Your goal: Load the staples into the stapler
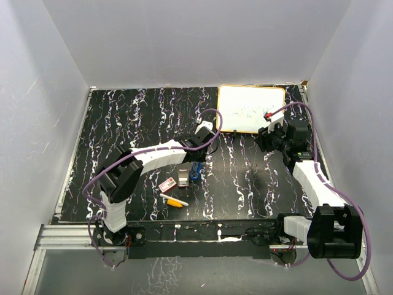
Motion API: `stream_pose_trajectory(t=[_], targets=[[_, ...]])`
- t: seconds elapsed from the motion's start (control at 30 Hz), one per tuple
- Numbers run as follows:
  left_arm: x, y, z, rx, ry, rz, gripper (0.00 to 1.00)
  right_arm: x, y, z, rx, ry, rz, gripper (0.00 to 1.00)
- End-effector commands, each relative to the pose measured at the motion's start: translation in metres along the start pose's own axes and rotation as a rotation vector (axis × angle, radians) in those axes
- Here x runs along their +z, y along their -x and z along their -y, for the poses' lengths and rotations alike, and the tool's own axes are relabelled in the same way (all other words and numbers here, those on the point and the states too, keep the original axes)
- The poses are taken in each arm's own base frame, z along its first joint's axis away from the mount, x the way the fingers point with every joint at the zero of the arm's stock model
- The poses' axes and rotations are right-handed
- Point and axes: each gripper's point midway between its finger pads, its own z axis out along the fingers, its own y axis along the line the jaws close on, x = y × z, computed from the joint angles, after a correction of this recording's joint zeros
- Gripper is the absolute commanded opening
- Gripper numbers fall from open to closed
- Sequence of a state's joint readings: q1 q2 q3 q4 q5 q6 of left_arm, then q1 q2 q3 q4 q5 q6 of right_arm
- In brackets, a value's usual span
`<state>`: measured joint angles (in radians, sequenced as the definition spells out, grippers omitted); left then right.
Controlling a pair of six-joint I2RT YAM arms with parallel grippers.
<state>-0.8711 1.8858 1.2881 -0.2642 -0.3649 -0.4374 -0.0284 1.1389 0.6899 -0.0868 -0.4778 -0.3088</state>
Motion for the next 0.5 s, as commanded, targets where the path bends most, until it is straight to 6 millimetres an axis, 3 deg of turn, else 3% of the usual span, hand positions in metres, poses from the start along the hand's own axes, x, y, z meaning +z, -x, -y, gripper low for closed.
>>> stream_pose_trajectory(t=[0.0, 0.47], targets=[[-0.0148, -0.0008, 0.0037, 0.018, -0.036, 0.000, 0.00, -0.0002, 0.0097, 0.0036, -0.019, -0.005, 0.037, 0.42], [-0.0084, -0.0072, 0.0070, 0.032, -0.051, -0.020, 0.12, -0.0016, 0.0107, 0.0024, -0.018, 0.001, 0.043, 0.42]])
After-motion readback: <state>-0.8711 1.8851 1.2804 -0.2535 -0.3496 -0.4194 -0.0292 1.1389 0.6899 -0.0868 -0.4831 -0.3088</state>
